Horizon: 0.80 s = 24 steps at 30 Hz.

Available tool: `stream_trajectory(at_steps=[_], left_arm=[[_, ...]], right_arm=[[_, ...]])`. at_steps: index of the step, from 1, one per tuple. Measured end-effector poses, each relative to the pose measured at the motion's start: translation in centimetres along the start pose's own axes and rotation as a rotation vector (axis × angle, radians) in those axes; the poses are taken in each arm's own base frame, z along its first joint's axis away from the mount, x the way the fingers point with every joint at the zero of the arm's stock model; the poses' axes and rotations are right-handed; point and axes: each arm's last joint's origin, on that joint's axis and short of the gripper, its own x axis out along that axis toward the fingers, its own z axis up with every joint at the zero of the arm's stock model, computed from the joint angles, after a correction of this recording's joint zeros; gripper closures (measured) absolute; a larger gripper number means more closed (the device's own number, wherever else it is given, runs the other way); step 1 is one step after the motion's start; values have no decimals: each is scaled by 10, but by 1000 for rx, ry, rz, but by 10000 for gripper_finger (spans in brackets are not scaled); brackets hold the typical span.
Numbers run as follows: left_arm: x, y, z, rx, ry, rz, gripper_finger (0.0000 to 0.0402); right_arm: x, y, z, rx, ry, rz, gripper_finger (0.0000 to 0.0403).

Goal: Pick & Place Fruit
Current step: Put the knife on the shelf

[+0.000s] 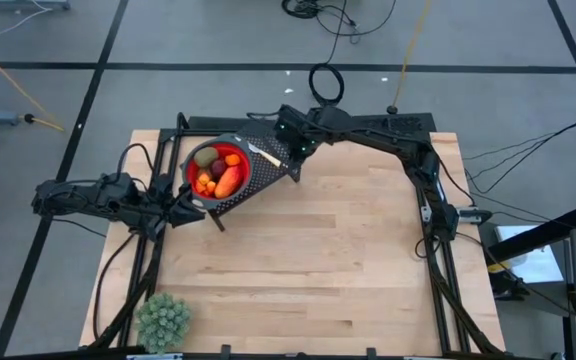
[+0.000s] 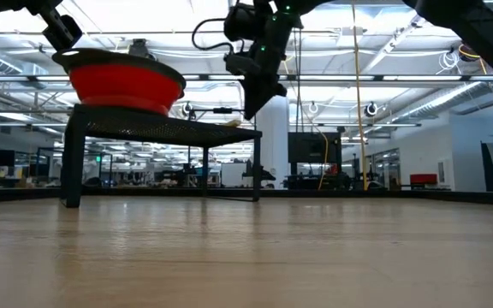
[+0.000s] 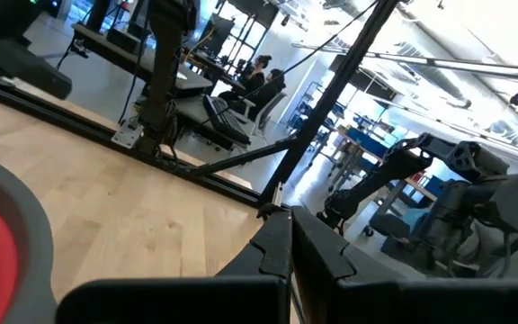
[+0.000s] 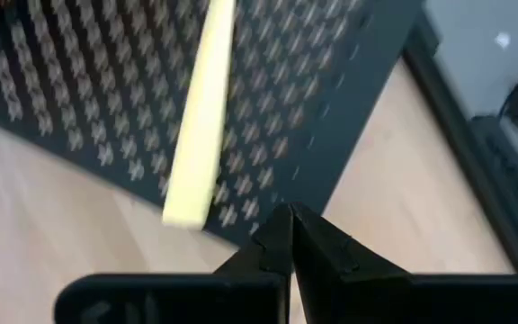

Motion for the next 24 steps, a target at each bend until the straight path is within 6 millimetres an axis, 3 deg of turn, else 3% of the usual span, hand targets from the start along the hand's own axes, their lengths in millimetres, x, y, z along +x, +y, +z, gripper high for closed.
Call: stream_trajectory(at_steps=[24], left_arm=[[0,0,0,10,-1,1,394]], right_arm=[[15,21,-2,-9,-9,97,403]])
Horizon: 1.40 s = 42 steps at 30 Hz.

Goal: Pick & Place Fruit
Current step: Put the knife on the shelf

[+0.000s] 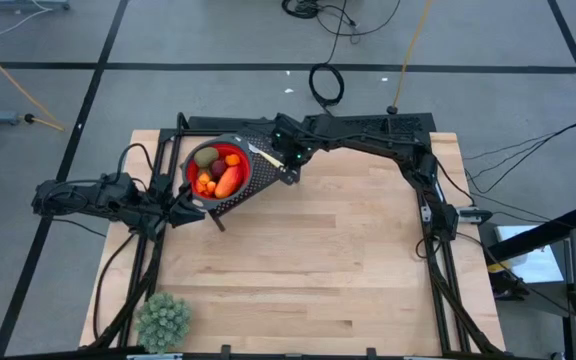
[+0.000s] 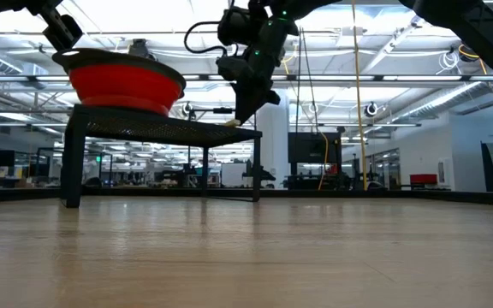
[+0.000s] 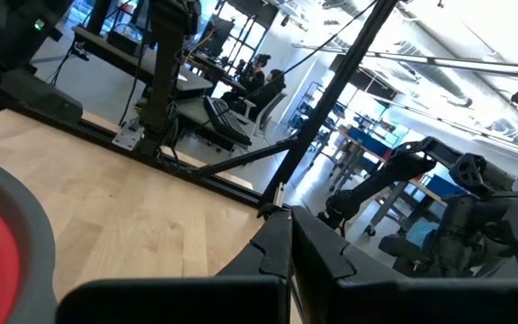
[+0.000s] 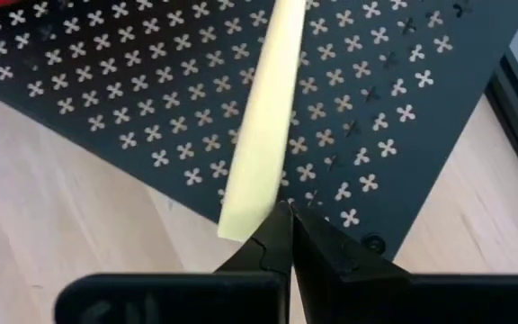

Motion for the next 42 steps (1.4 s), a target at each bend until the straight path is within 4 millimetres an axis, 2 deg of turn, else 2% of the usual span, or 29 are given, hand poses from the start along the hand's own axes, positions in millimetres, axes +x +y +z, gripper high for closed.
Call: stream_trajectory(at_steps=[8,25,42], left_arm=[[0,0,0,0,0,0,394],[0,0,0,-14,0,0,394],[0,0,0,-14,0,-1,394]], right_arm=[[0,4,-1,6,2,6,403],[0,31,-5,-23,10,39,403],[0,34,-3,-26,-11,61,403]])
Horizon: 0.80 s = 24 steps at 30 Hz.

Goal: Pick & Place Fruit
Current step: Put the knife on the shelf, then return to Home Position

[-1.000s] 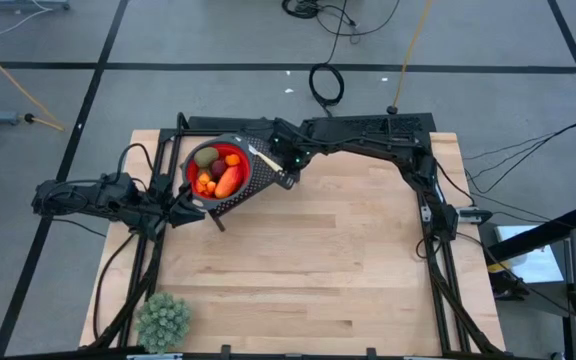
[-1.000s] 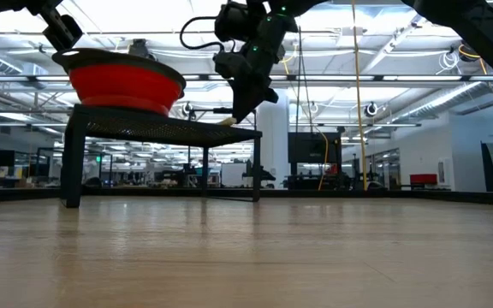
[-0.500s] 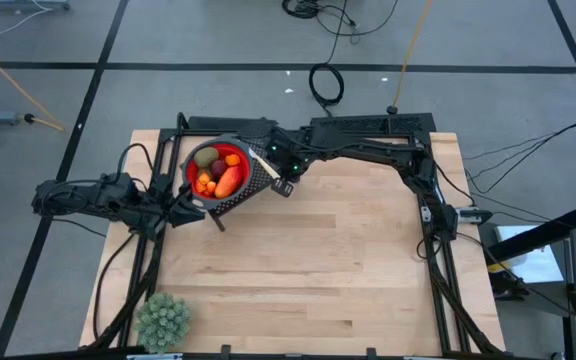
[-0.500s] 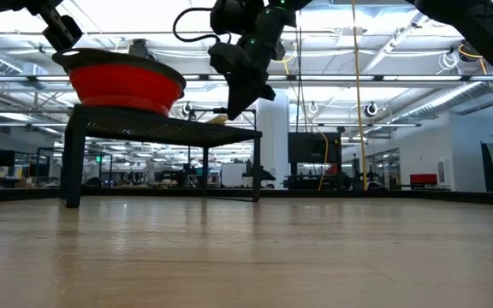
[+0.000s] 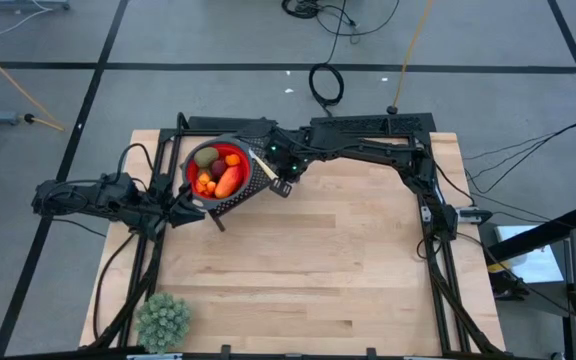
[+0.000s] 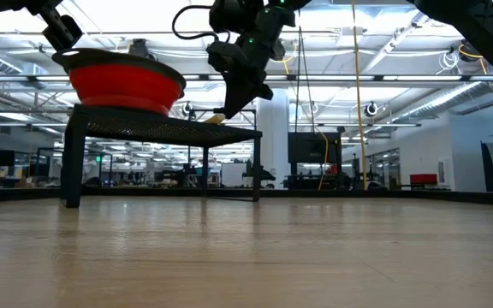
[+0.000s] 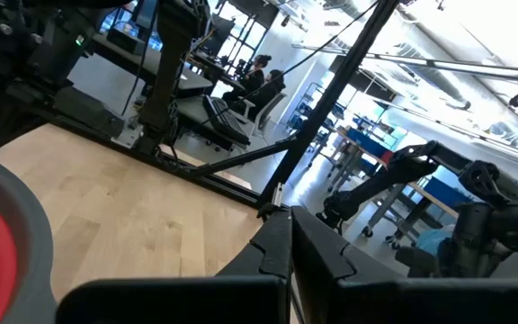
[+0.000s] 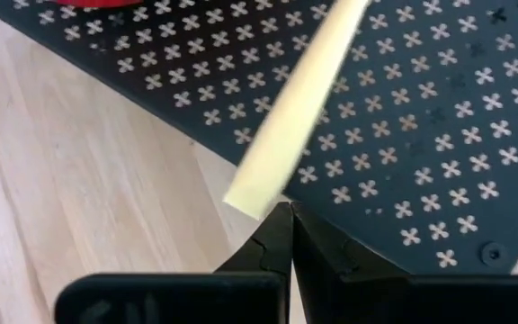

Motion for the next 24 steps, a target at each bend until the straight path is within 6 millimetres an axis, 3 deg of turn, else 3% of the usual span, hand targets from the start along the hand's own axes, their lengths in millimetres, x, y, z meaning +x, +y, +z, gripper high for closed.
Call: stream_trajectory(at_steps=[6,10,24], left_arm=[[0,0,0,-26,1,0,394],[0,0,0,-76,6,-9,394],[0,0,0,-451,-7,6,394]], right_arm=[[-7,-10,-1,-8,15,-14,403],[-26,-23,4,-44,-46,-19,403],[-73,-96,6,-201,-163,131,403]])
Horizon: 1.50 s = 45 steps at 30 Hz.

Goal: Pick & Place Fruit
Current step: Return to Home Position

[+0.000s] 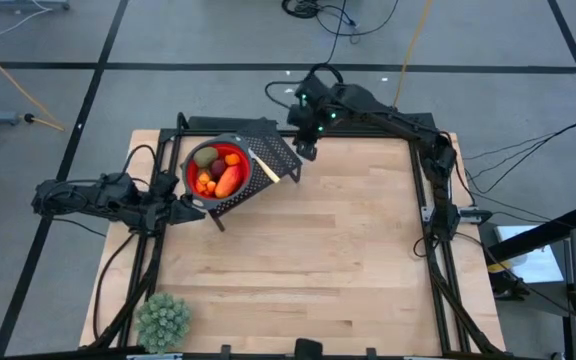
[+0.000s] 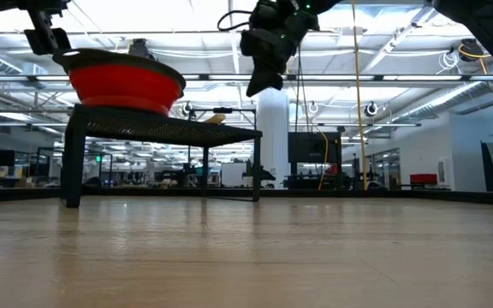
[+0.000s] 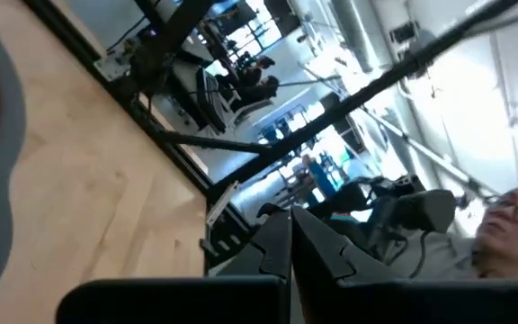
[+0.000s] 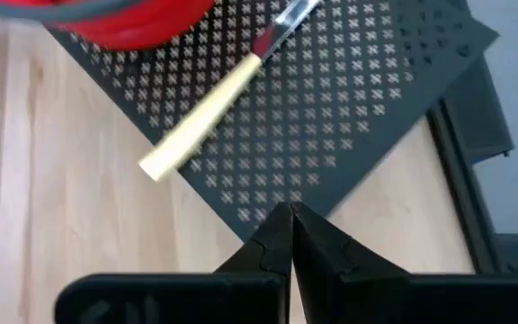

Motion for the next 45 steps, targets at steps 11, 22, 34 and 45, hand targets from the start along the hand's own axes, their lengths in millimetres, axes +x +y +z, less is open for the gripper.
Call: stream_trajectory(at_steps=[11,22,34,45], left_arm=[[-3,-22,14,429,-184,-196,394],[-2,-15,12,609,-195,-83,394],[-3,-14,15,688,-273,13,394],[-9,-2,19,809,-336,265,394]], right_arm=[[-31,-9,1,-122,-91,19,403],[-41,-23,-5,-146,-125,109,403],[-60,-33,-5,-172,-190,57,403],[-96,-15,2,-204,-323,59,403]])
